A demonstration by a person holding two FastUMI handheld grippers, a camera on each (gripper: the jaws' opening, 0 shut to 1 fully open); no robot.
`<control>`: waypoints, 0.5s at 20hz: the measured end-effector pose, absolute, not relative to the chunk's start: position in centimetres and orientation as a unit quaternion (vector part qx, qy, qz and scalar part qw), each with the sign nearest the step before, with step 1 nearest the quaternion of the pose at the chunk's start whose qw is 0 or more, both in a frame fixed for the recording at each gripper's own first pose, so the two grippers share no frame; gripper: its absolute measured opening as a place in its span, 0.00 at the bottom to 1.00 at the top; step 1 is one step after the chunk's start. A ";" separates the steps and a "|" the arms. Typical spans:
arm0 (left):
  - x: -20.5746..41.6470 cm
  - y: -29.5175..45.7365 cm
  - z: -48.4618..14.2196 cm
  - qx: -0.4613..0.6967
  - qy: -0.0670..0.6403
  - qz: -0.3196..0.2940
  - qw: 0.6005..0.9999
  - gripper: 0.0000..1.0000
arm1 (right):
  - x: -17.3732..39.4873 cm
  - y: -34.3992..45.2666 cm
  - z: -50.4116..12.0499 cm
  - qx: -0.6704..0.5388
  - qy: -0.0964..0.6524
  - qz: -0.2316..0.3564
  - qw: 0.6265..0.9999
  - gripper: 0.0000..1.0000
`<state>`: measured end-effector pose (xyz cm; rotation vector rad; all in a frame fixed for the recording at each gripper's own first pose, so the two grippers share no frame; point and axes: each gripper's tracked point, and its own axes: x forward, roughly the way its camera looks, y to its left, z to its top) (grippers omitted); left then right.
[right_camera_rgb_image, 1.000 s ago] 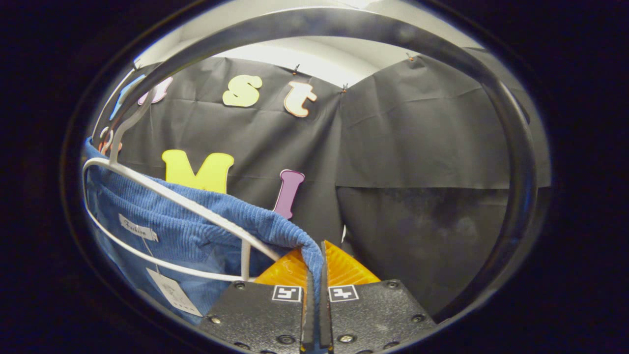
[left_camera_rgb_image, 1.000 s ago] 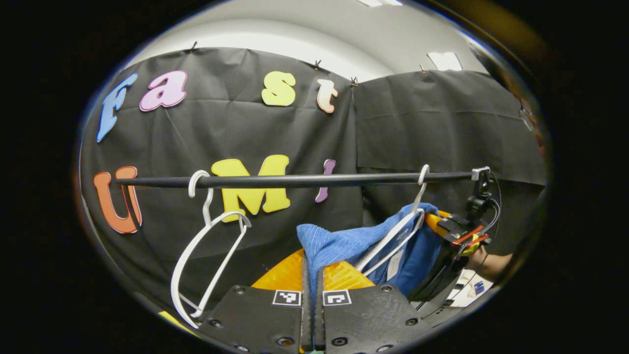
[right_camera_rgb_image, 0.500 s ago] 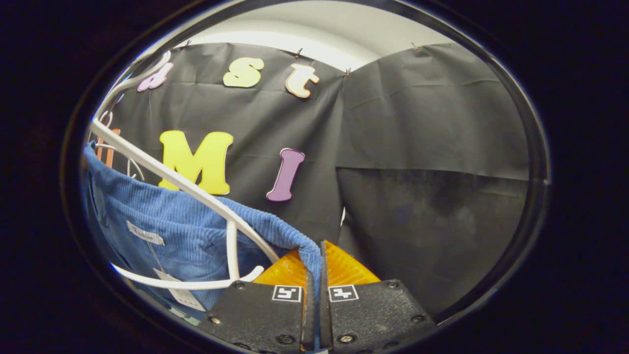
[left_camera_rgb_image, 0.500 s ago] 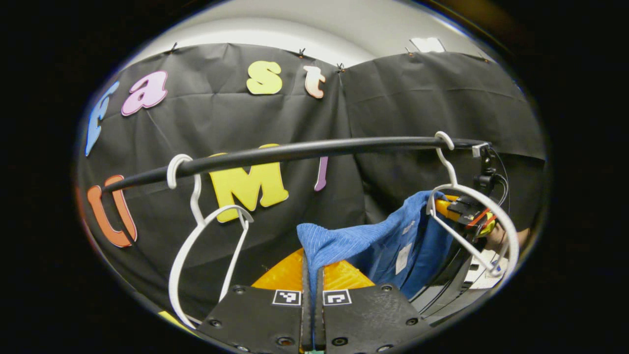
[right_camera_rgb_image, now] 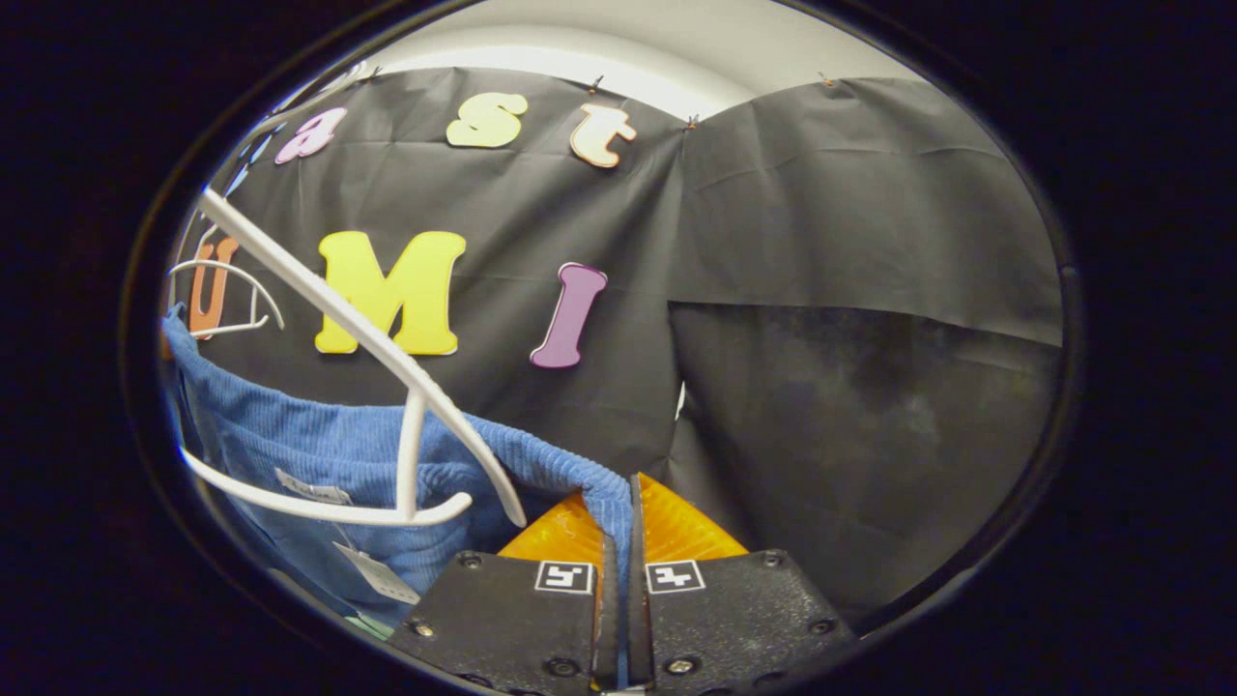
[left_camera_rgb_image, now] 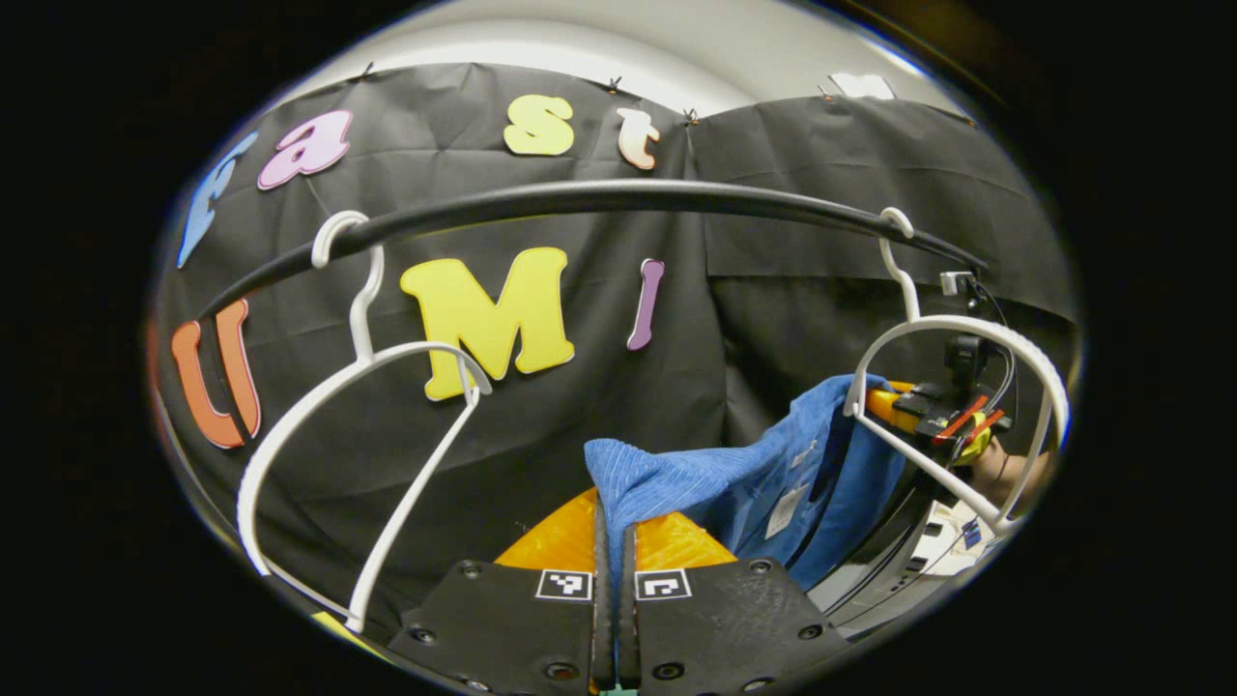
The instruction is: Grasp the clothes on the hanger with both hands and then place them into the laundry hamper below.
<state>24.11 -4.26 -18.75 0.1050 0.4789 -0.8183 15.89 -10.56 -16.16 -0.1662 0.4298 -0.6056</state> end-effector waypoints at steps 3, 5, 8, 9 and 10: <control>23.4 -4.1 -20.4 0.028 0.245 -0.387 0.889 0.02 | 16.0 -10.4 -17.4 -0.068 0.229 -0.288 0.927 0.07; 22.6 -3.6 -21.4 0.018 0.252 -0.380 0.890 0.02 | 15.9 -10.3 -18.2 -0.056 0.239 -0.285 0.927 0.07; 21.7 -3.1 -22.6 0.017 0.260 -0.368 0.893 0.02 | 15.7 -10.0 -19.5 -0.045 0.252 -0.277 0.926 0.07; 21.3 -2.8 -22.9 0.020 0.261 -0.362 0.895 0.02 | 15.5 -9.4 -20.2 -0.042 0.257 -0.274 0.926 0.07; 20.9 -2.6 -23.0 0.016 0.261 -0.360 0.896 0.07 | 15.1 -8.5 -20.6 -0.039 0.261 -0.271 0.926 0.07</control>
